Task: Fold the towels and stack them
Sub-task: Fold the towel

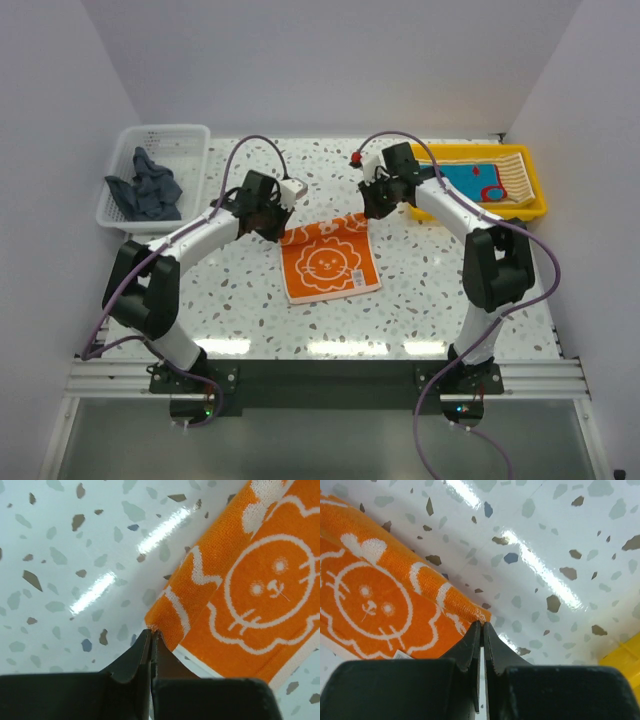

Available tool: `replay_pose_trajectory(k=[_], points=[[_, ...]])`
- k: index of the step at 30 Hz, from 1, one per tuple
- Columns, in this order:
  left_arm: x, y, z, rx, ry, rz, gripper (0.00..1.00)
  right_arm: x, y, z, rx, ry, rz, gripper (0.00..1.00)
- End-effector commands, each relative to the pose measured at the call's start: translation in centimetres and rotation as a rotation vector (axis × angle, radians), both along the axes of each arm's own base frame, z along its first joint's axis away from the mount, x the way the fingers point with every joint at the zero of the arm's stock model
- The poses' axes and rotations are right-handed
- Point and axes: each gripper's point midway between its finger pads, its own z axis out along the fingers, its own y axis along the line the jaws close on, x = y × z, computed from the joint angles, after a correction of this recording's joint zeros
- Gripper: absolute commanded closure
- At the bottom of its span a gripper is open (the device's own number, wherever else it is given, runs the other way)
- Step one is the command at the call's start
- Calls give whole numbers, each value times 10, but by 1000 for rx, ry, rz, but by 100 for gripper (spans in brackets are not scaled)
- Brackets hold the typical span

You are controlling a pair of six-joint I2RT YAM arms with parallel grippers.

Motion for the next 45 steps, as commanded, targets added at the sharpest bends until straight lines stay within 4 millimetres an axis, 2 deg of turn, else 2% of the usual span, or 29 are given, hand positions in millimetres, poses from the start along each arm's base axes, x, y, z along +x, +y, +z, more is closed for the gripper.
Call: replay_pose_trajectory(k=[1, 12, 16, 18, 19, 22, 29, 40, 45], points=[[-19, -10, 7, -41, 1, 34, 100, -15, 0, 17, 59, 0, -62, 100], [-62, -14, 12, -117, 89, 119, 100, -62, -4, 10, 150, 98, -168, 100], [-87, -25, 3, -180, 167, 98, 100, -78, -5, 3, 171, 125, -176, 100], [-92, -29, 2, -217, 181, 112, 100, -82, -5, 1, 181, 137, -191, 100], [-101, -30, -4, -221, 206, 105, 100, -85, -5, -3, 183, 148, -195, 100], [-111, -29, -10, -236, 220, 125, 100, -91, -6, -8, 187, 170, -201, 100], [-120, -26, -21, -226, 244, 138, 100, -101, -7, -11, 198, 186, -213, 100], [-128, -28, -6, -239, 233, 141, 100, -107, -12, -2, 199, 170, -230, 100], [-138, -28, -18, -222, 274, 132, 100, -113, -14, -8, 194, 188, -237, 100]])
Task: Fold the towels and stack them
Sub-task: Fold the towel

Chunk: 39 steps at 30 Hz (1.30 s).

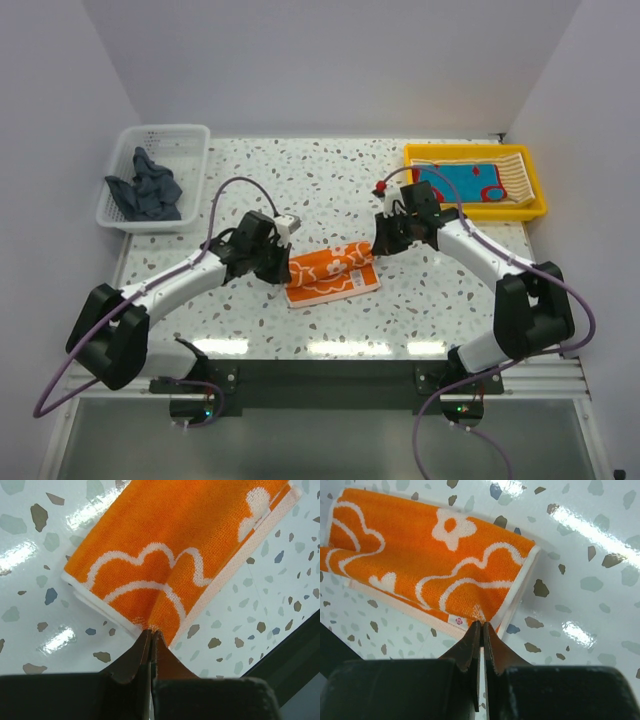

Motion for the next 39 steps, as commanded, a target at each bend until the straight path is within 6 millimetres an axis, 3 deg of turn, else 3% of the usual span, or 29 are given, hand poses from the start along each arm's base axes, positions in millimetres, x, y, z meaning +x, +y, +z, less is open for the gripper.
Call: replay_pose_trajectory(k=[1, 10, 17, 20, 21, 23, 24, 27, 33, 36, 39], points=[[-13, -3, -7, -6, 43, -9, 100, -3, -1, 2, 6, -5, -21, 100], [-25, -1, -26, 22, 80, -8, 100, -19, -3, -15, 12, 59, -34, 100], [-30, -1, -47, 44, 115, -11, 100, -19, -4, -32, -4, 90, -47, 100], [-30, -3, -47, 44, 121, -8, 94, -20, -3, -33, -3, 94, -44, 92], [-32, -4, -46, 42, 121, -15, 85, -22, -3, -33, -2, 97, -40, 89], [-33, -6, -39, 33, 110, -15, 75, -25, -1, -29, 9, 100, -29, 78], [-35, -8, -36, 27, 105, -20, 62, -29, 0, -25, 14, 99, -23, 73], [-42, -14, -16, -27, 92, -30, 43, -44, 5, -14, 28, 113, 5, 65], [-56, -23, 18, -116, 75, -7, 39, -64, 13, 11, 50, 68, 1, 61], [-46, -27, 36, -143, 43, 37, 40, -57, 18, 27, 92, 7, -21, 61], [-27, -33, 48, -147, 0, 87, 46, -44, 24, 29, 122, -15, -55, 62]])
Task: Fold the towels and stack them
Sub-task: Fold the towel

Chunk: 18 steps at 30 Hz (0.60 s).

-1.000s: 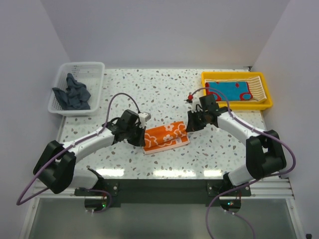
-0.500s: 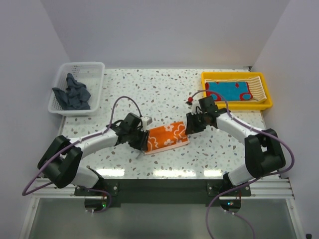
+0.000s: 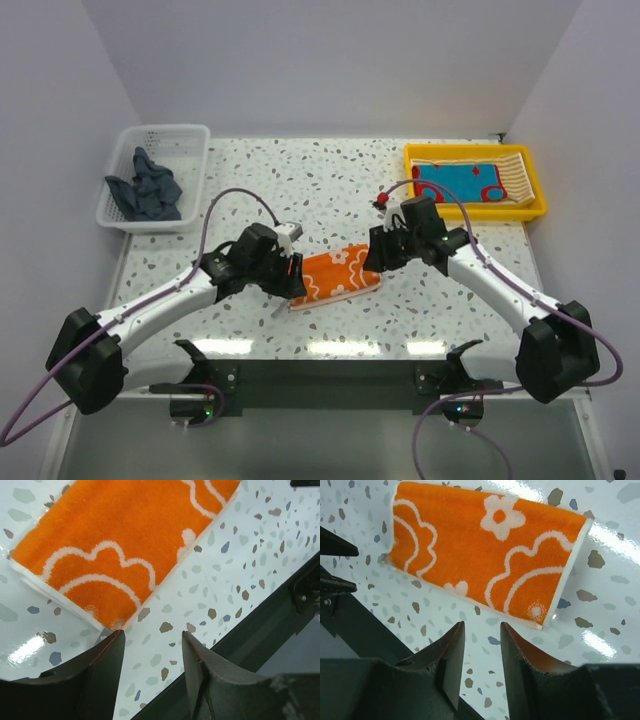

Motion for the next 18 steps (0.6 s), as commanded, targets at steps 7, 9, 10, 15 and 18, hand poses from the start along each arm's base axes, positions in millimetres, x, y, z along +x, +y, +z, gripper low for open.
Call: replay_pose_trajectory(k=[7, 9, 10, 15, 18], points=[[57, -23, 8, 23, -63, 144, 58, 39, 11, -17, 55, -20, -172, 65], [55, -25, -12, 58, -28, 138, 62, 40, 7, -33, 35, -5, -207, 66], [51, -23, -22, 83, -9, 137, 64, 39, 6, -40, 30, 7, -214, 66], [12, -9, -77, 188, 113, 102, 77, 20, -3, -85, -9, 95, -244, 67], [-7, 0, -94, 229, 155, 92, 84, 11, -7, -96, -16, 126, -255, 67]])
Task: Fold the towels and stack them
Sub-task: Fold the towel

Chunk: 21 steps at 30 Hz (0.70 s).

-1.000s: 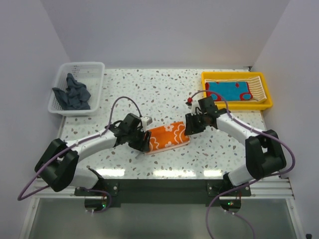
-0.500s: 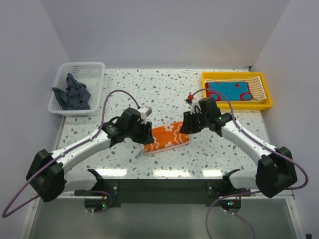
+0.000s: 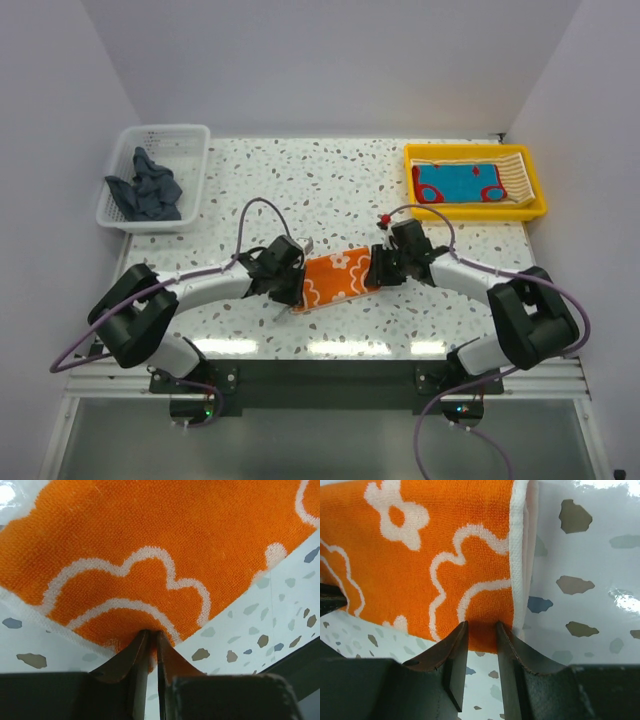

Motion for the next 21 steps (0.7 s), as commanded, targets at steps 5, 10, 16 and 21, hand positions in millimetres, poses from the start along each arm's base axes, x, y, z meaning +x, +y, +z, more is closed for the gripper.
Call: replay_pose_trajectory(k=[5, 10, 16, 21], points=[[-28, 13, -16, 59, 35, 1, 84, 3, -5, 10, -2, -47, -36, 66], [-1, 11, 31, 52, -89, 58, 77, 13, -1, 46, 17, -127, -19, 66], [36, 4, 81, 24, -240, 162, 69, 45, 13, 67, 42, -190, -18, 66], [55, 12, 65, 80, -275, 219, 69, 77, 28, 49, 36, -182, -25, 73]])
